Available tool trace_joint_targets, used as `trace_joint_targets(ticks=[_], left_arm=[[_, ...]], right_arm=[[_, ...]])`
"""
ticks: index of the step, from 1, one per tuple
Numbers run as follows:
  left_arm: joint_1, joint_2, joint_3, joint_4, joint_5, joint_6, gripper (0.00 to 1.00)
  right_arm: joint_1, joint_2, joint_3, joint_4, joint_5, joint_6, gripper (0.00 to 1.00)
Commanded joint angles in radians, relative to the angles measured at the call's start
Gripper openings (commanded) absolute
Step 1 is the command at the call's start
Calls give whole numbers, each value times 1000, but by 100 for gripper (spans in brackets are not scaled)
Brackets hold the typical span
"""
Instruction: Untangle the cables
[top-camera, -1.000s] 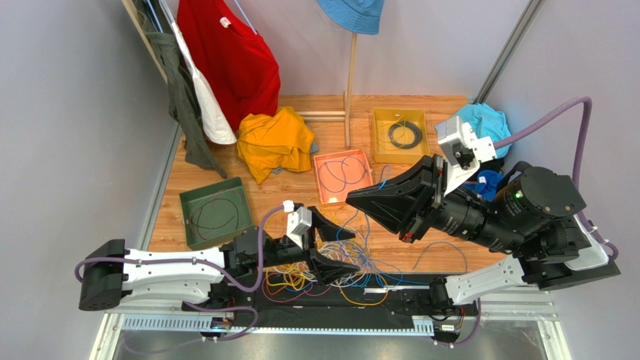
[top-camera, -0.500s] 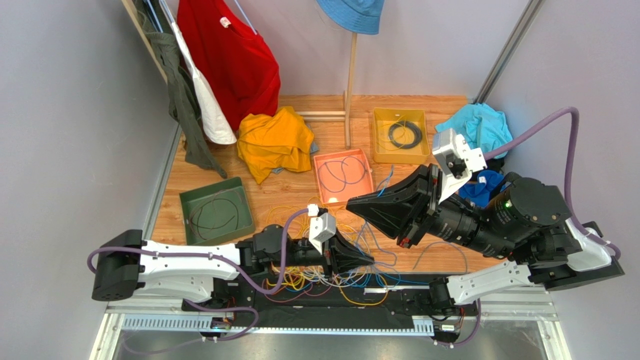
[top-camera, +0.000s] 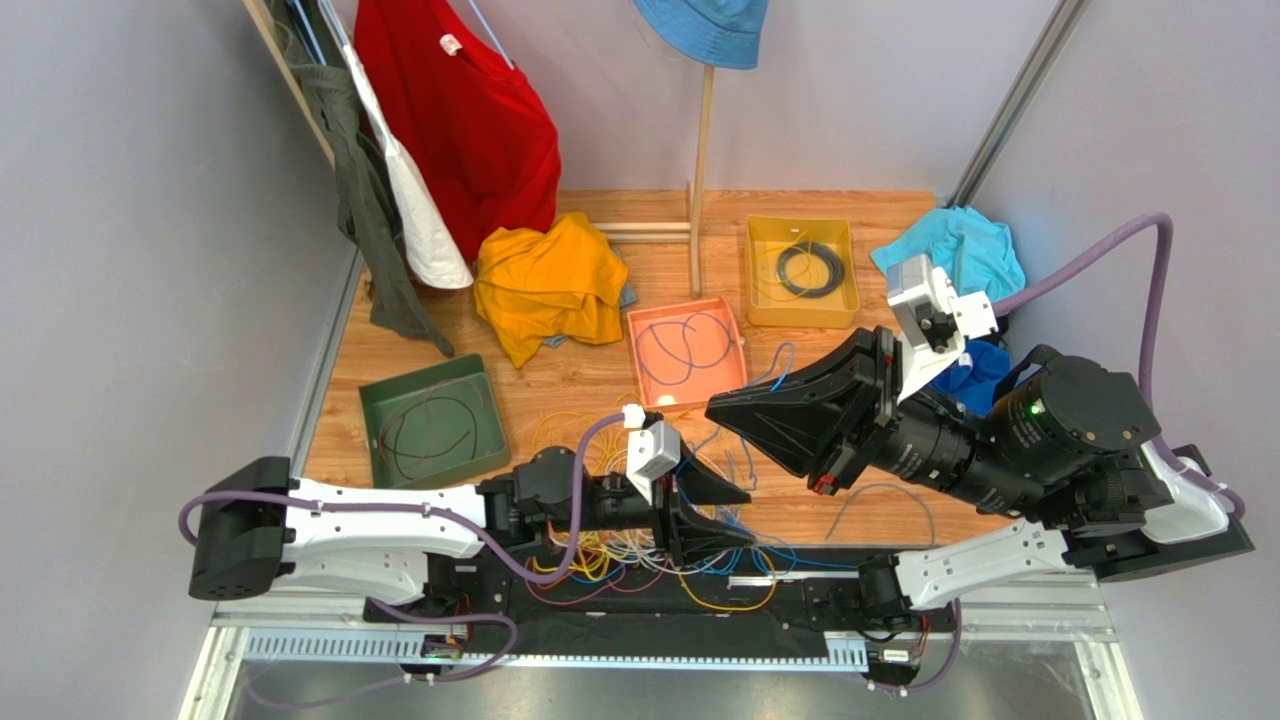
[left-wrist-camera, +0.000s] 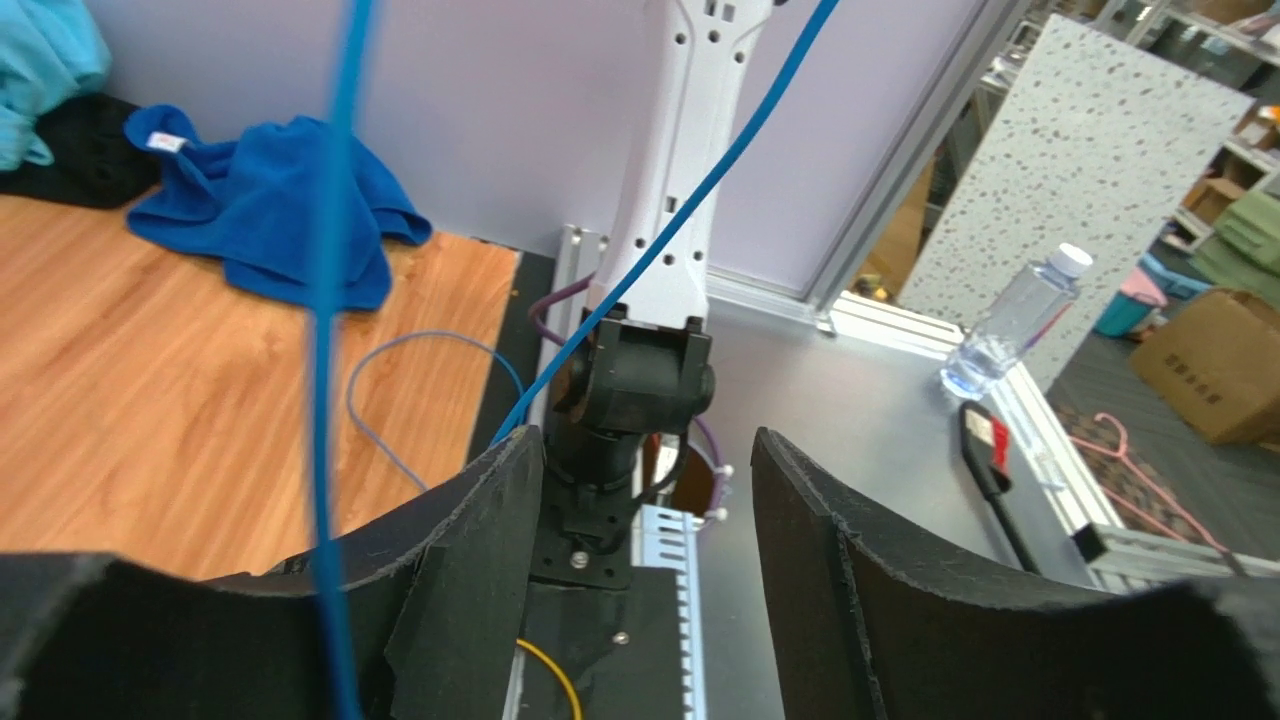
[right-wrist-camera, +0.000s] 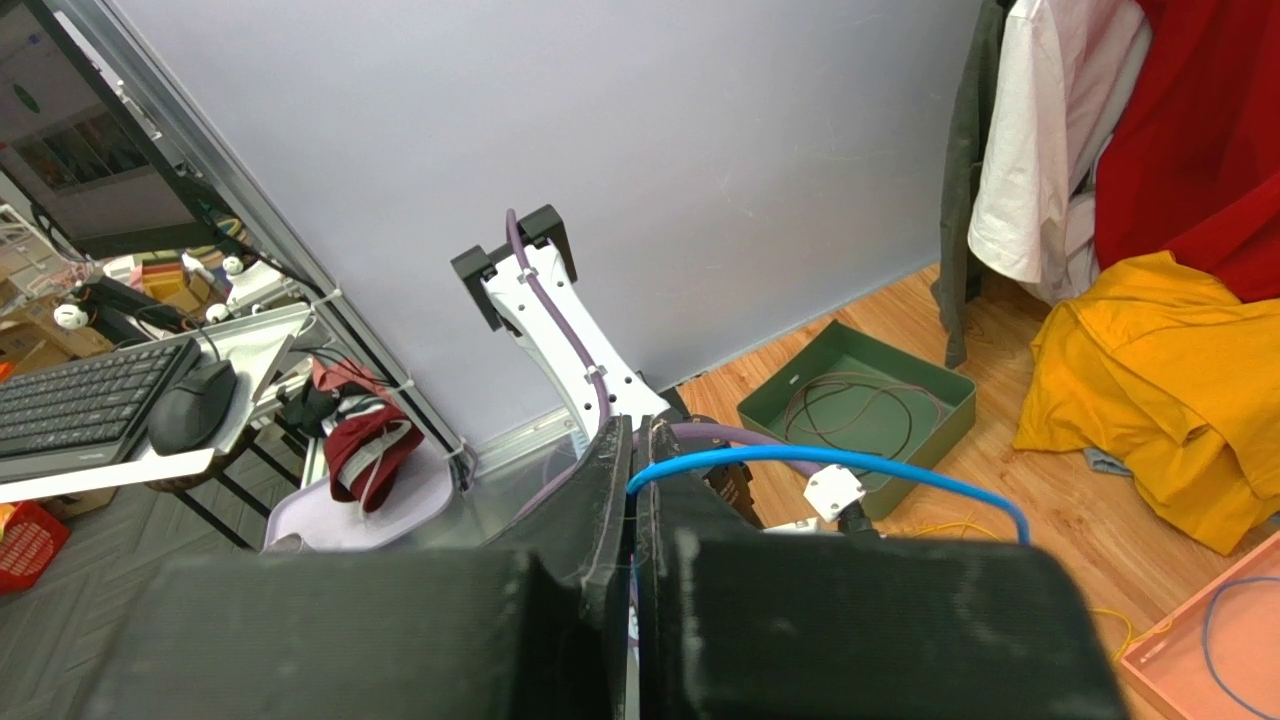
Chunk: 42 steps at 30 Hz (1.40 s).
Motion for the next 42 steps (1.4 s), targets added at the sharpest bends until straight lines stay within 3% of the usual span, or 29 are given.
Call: trace_joint_targets(ticks=[1,2,10,20,25,34,42], left_arm=[[-4,-20,6,20,-36,-8,65],[-4,-23,4,20,-41,-5,73],[-3,-22,3,-4,-105,12,73],[-3,-49,26,-185,-349,44,73],[-4,-129,21,-372,-424,42,72],[-4,-351,-36,-537,-513,41,73],[-4,-520,-77,-525,-506,76,74]], right_arm=[[2,22,39,22,-8,1,0],[4,25,42,23,-11,1,0],[4,48,59,25,-25,-1,0],[4,53,68,26,-42,7,0],[4,49,65,20,-42,7,0],[2,43,63,28,-38,-4,0],[2,79,117,22,-45,-25,0]])
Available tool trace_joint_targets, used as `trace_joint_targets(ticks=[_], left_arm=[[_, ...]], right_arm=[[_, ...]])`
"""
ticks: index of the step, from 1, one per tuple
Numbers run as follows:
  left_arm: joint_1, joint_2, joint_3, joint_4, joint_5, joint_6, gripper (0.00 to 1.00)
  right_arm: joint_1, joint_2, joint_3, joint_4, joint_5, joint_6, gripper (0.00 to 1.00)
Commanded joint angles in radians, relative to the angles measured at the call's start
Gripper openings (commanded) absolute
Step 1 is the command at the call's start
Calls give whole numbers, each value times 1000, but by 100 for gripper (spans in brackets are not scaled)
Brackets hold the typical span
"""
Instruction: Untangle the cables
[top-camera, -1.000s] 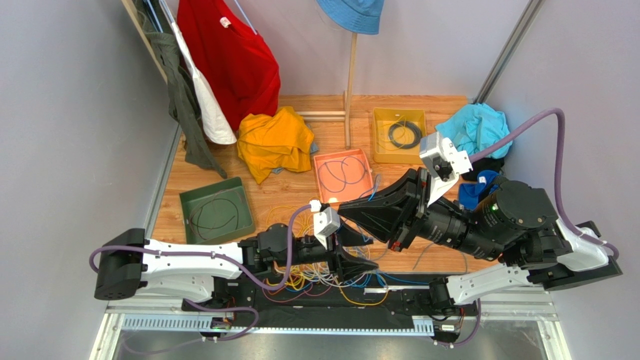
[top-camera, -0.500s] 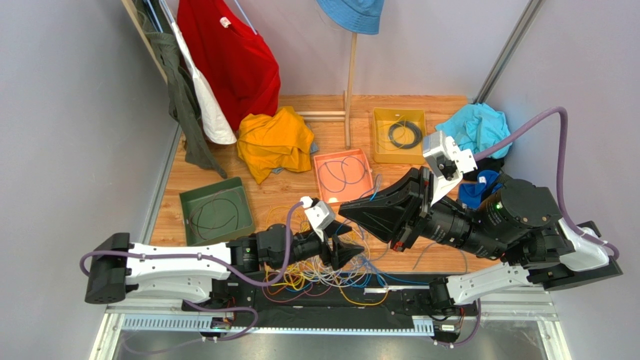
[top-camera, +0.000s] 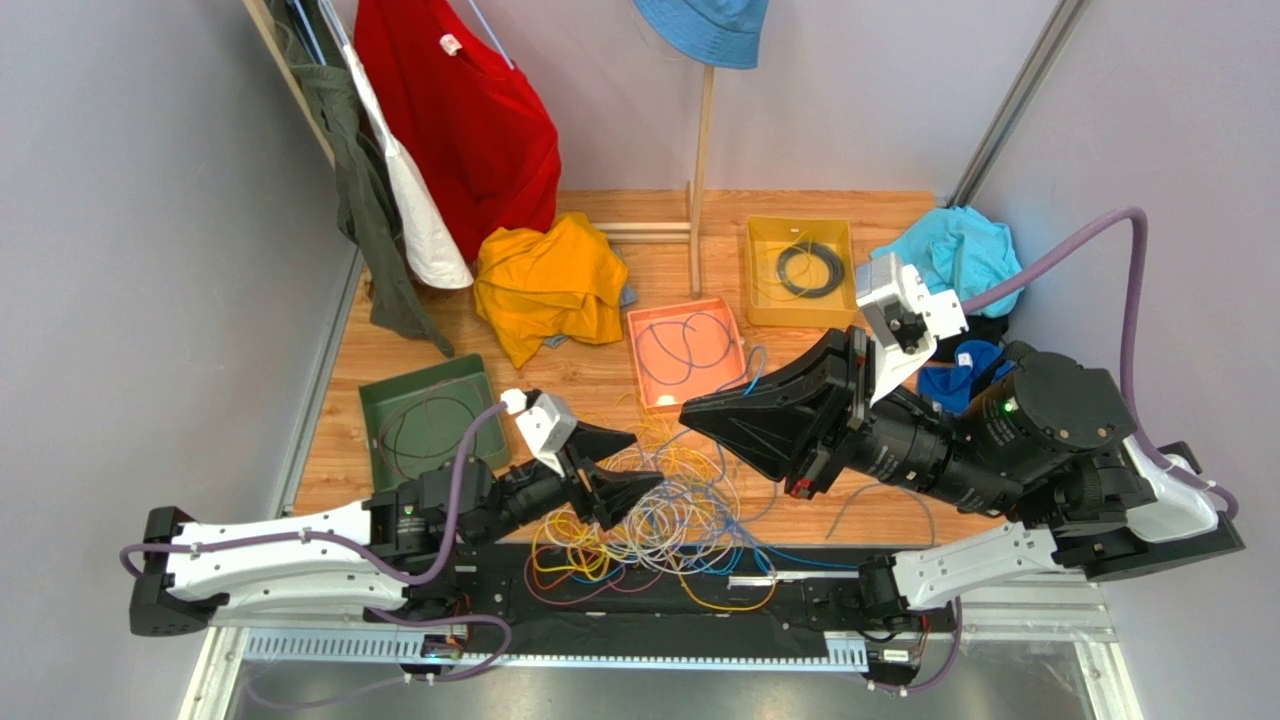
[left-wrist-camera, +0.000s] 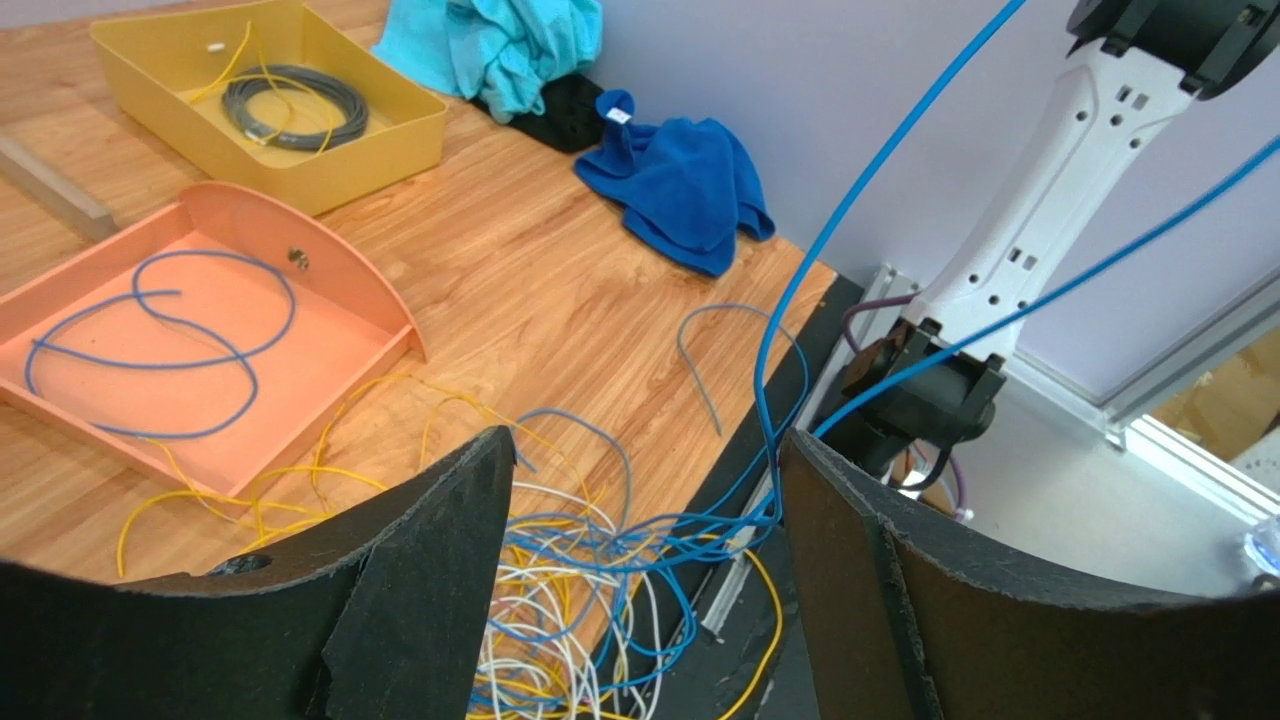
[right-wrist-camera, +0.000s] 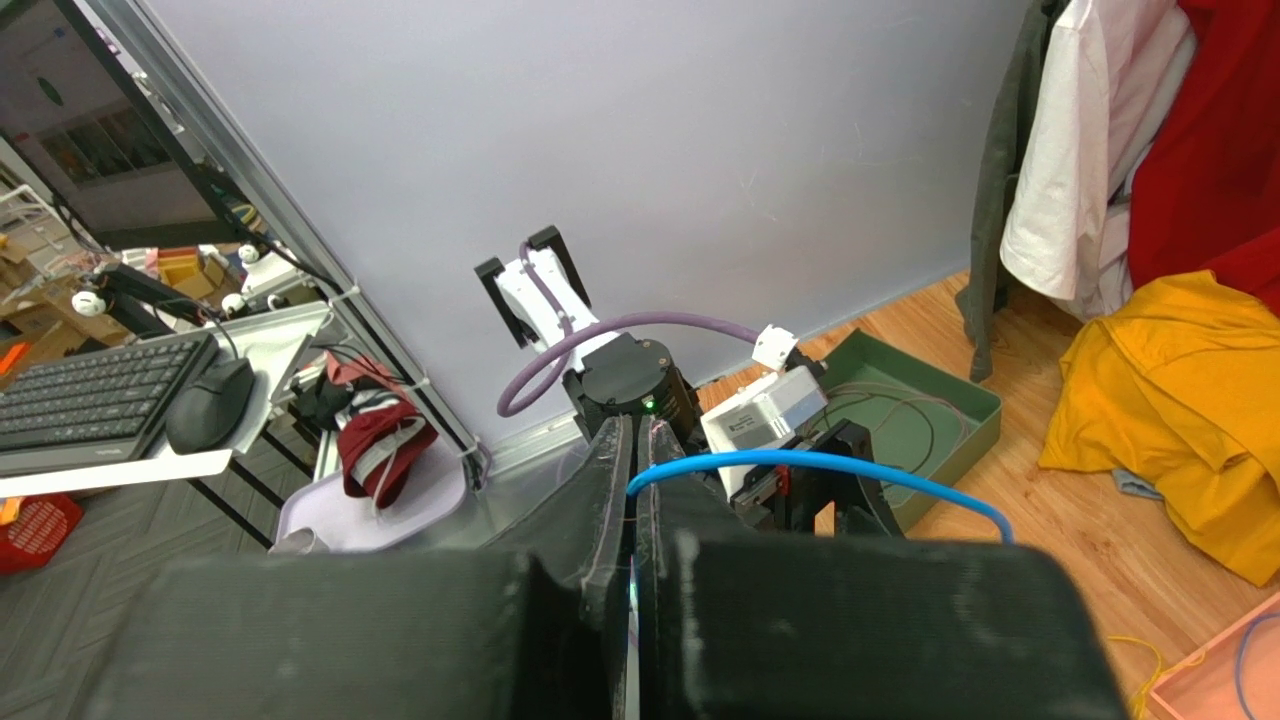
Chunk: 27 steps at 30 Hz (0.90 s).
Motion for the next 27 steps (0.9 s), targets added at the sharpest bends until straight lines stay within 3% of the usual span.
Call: trace_joint_targets(ticks=[1,8,17,18,20,27], left_arm=[[-3,-37,-19,31,22,49,75],[-4,56,-76,253,212,52,76],[-6,166,-108,424,326,65,77],[-7,174,-108,445,326,68,78],[-9,200,-111,473,326,78,94],[-12,248,-85,470,297,78,96]], right_arm=[[3,16,64,20,-13,-21,0],[2,45,93,8,-10,-23,0],[2,50,91,2,4,-24,0],[3,50,91,2,5,-26,0],[3,53,91,2,8,-27,0],[3,59,90,-1,13,-32,0]])
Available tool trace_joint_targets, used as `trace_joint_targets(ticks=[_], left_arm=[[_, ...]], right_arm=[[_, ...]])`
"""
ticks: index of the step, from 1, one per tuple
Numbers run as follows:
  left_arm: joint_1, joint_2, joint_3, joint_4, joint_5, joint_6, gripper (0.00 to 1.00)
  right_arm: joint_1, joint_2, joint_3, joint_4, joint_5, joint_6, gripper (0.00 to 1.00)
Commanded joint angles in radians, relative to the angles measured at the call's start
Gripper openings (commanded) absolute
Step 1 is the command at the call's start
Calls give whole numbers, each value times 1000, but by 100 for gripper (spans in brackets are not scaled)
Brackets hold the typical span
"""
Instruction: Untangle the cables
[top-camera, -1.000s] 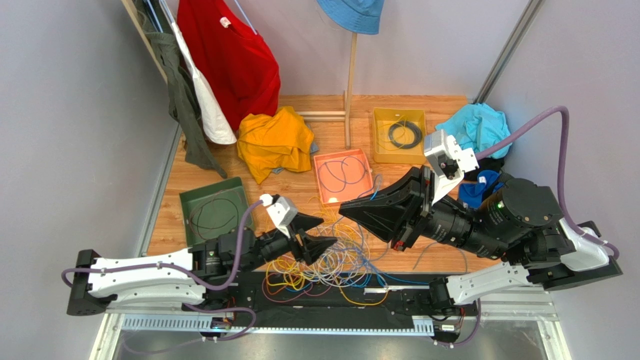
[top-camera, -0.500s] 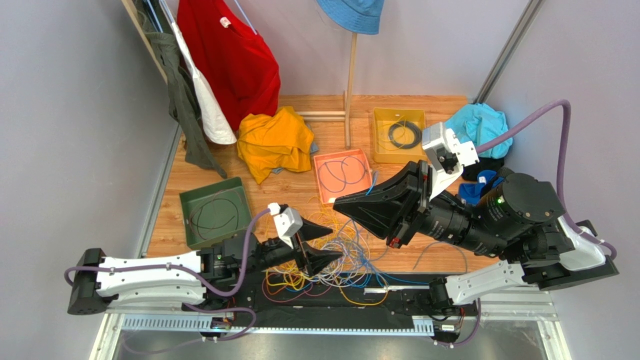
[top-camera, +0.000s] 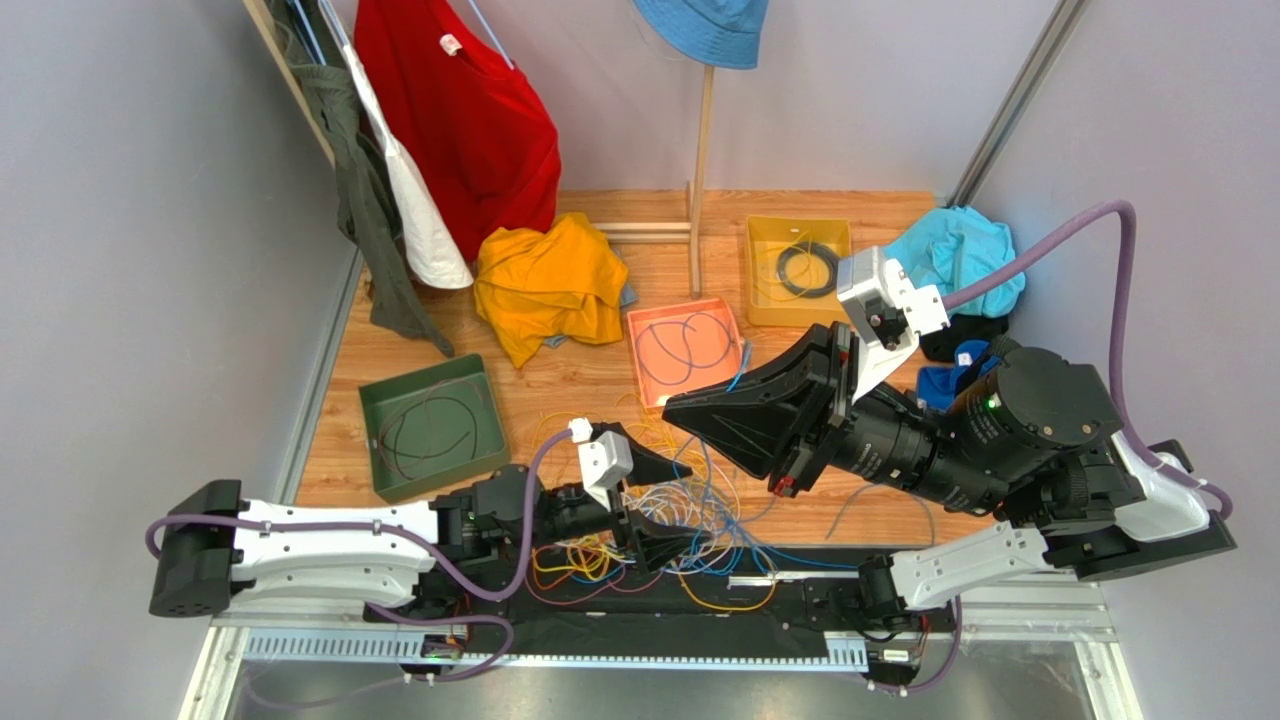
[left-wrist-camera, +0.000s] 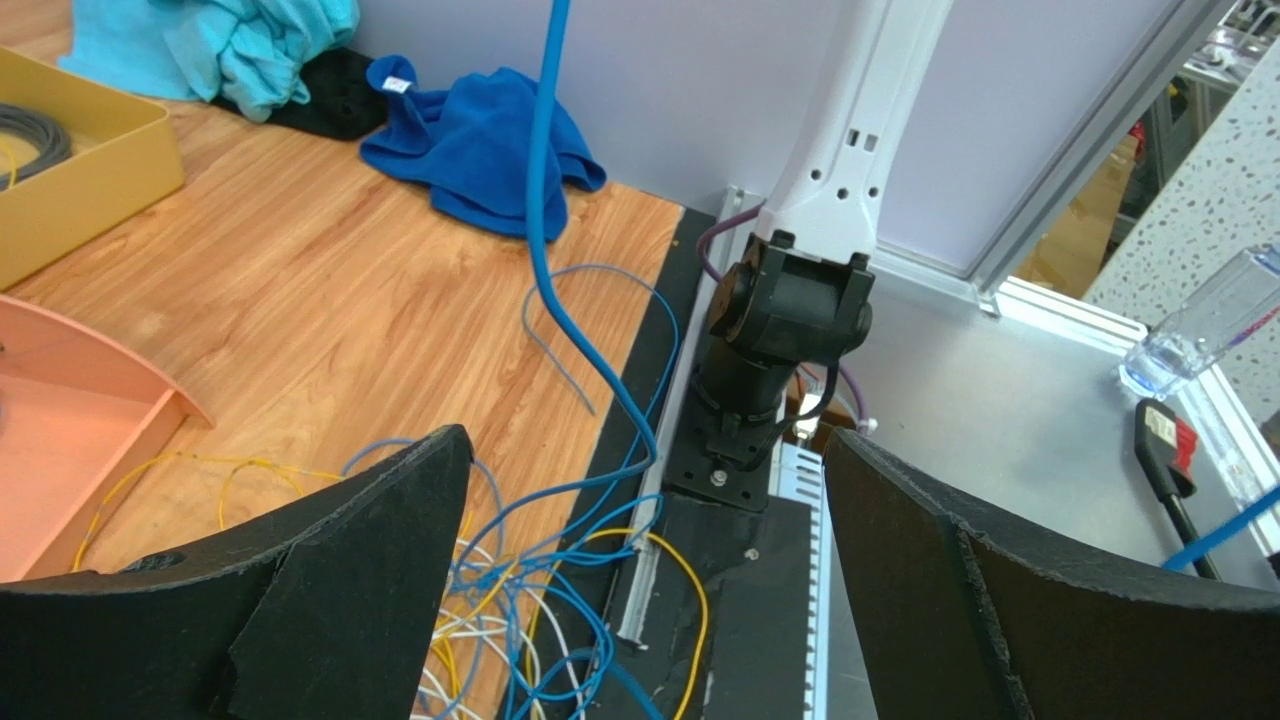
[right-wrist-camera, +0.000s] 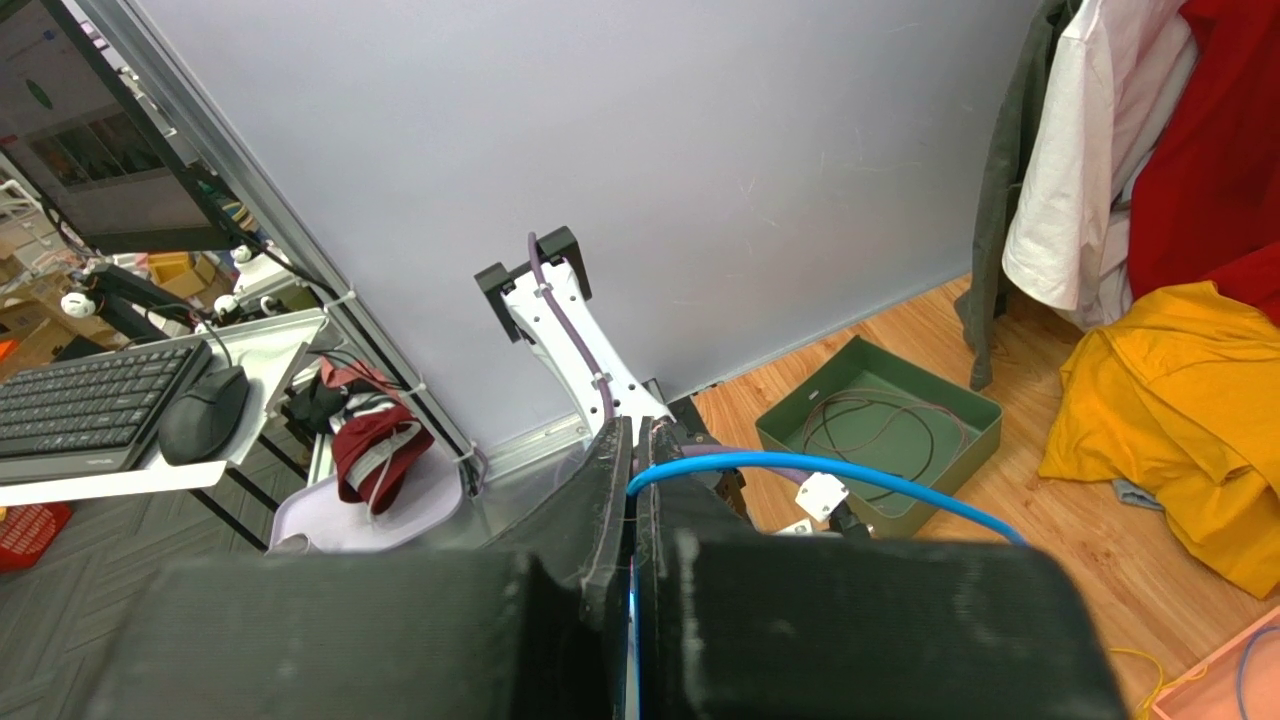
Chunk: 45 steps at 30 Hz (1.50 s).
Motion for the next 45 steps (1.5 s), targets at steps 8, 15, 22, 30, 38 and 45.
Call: trace_joint_targets(ticks=[8,15,22,30,38,45], left_arm=[[-4,-38,25,-81,-142,-7,97],[-4,-254,-39,-235,-266,25,98],[8,-629,-135,-364,-106,46,98],[8,-387,-43,-326,128,120,99],[5,-170,-57,-67,160,158,99],[6,-134,-87,64,76,215,99]], right_arm=[[4,-6,20,4,15,-26,0],[4,-12,5,12,24,-23,0],[4,-9,10,17,26,-26,0],[2,12,11,41,40,-46,0],[1,12,14,35,63,-48,0],[1,19,-3,47,46,-40,0]])
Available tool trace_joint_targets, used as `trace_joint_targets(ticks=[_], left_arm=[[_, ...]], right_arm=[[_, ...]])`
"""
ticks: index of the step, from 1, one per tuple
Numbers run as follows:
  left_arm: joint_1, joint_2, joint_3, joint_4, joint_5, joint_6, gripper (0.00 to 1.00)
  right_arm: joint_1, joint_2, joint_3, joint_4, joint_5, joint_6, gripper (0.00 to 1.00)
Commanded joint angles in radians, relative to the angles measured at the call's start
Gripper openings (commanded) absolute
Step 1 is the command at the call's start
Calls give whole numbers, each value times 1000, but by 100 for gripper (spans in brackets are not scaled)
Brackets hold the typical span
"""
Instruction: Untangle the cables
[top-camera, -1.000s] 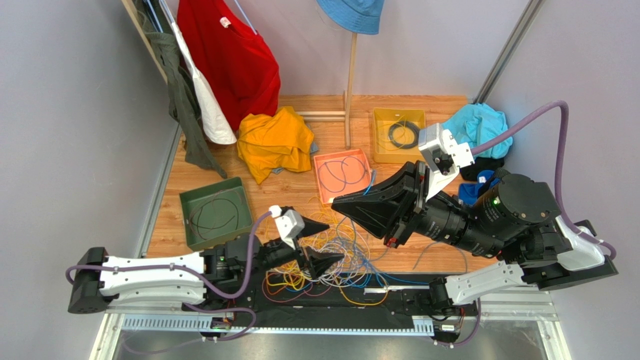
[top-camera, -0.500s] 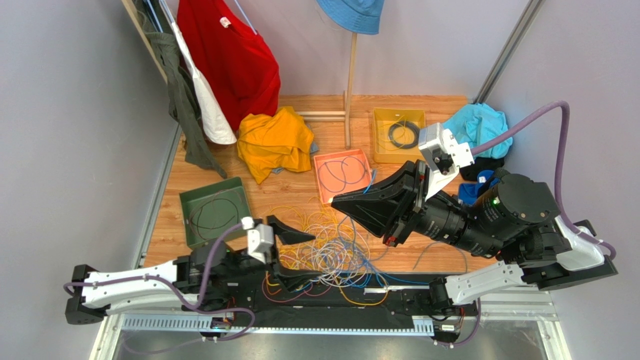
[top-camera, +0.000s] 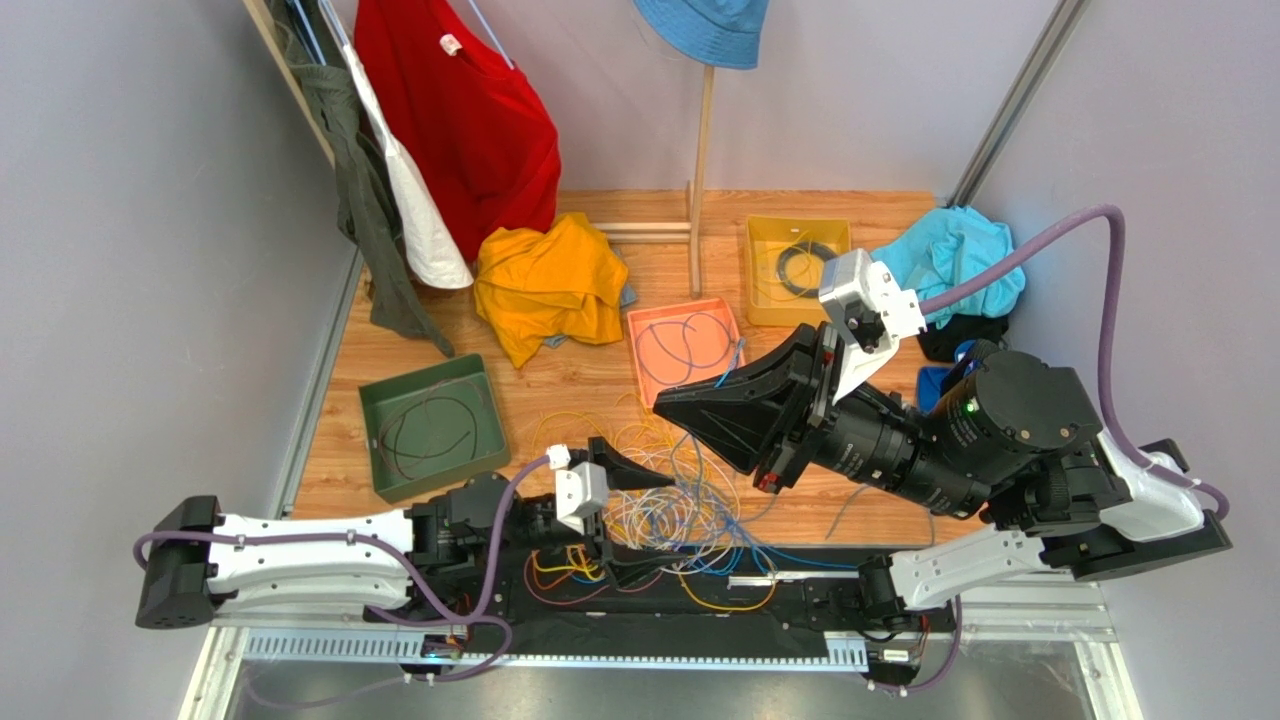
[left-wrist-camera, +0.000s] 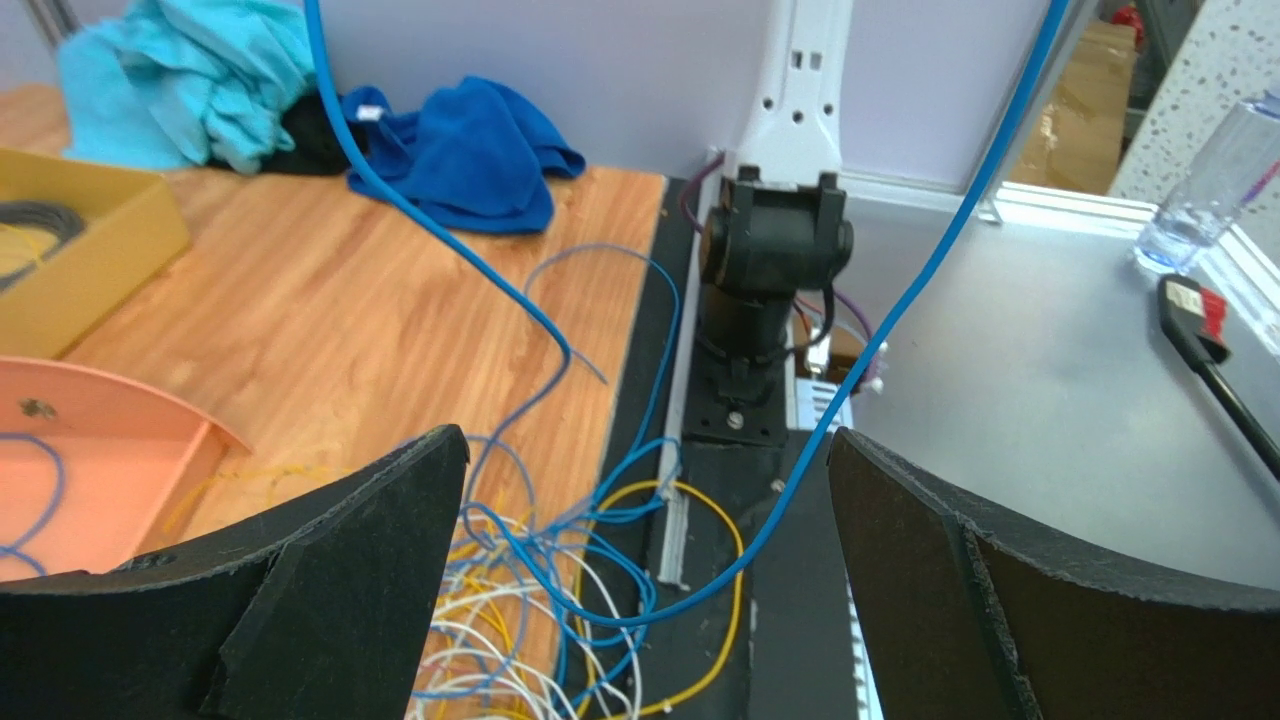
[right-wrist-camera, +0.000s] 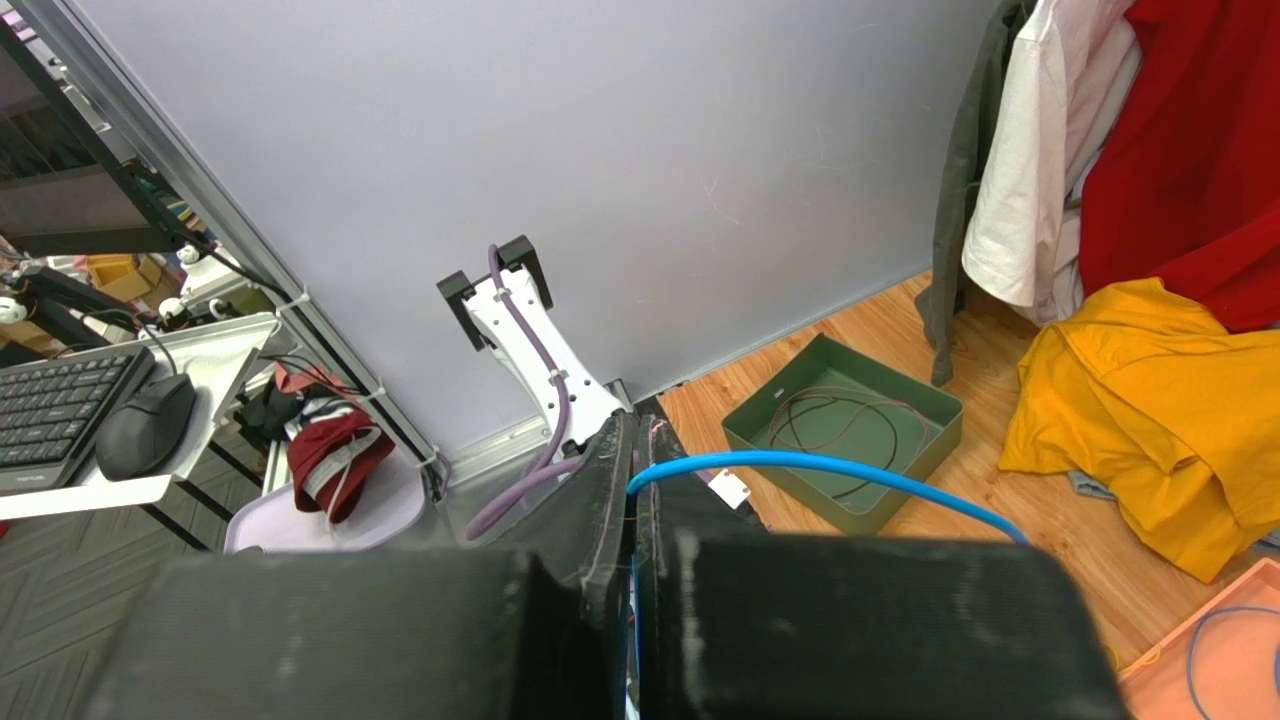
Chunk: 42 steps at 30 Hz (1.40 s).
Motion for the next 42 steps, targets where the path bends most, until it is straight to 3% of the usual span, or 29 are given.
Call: trace_joint_targets(ticks=[1,10,12,15,18,20,21,26,28,30,31,34,39,42], left_arm=[[-1,32,5,137,-40,66,99],[1,265,114,205,-3,75,99],[-1,300,145,188,-9,69,91],[-1,311,148,214,-29,69,90],[-1,312,172,187,-29,78,67],[-1,308,189,154,-27,75,6],[-1,296,204,101,-41,68,0],[-1,198,194,9,-66,29,0],[-1,159,209,-98,-86,-4,0],[-1,109,261,-259,-170,-26,0],[1,96,286,-319,-191,-52,0],[1,73,405,-563,-273,-113,0],[33,180,667,-992,-284,-230,0],[33,240,769,-1123,-274,-274,0]], right_arm=[[2,1,-2,45,-2,-13,0],[2,16,-13,64,-33,-3,0],[1,10,-22,65,-33,7,0],[2,-11,-45,78,-36,19,0],[1,-36,-86,91,-33,31,0],[2,-48,-111,96,-30,36,0],[1,-63,-119,98,-27,43,0],[2,-144,-214,116,4,60,0],[1,-171,-249,118,28,66,2],[2,-207,-301,107,71,71,14],[2,-218,-320,101,88,76,29],[2,-273,-428,87,171,105,56],[2,-398,-676,98,318,195,63],[2,-471,-801,99,386,269,64]])
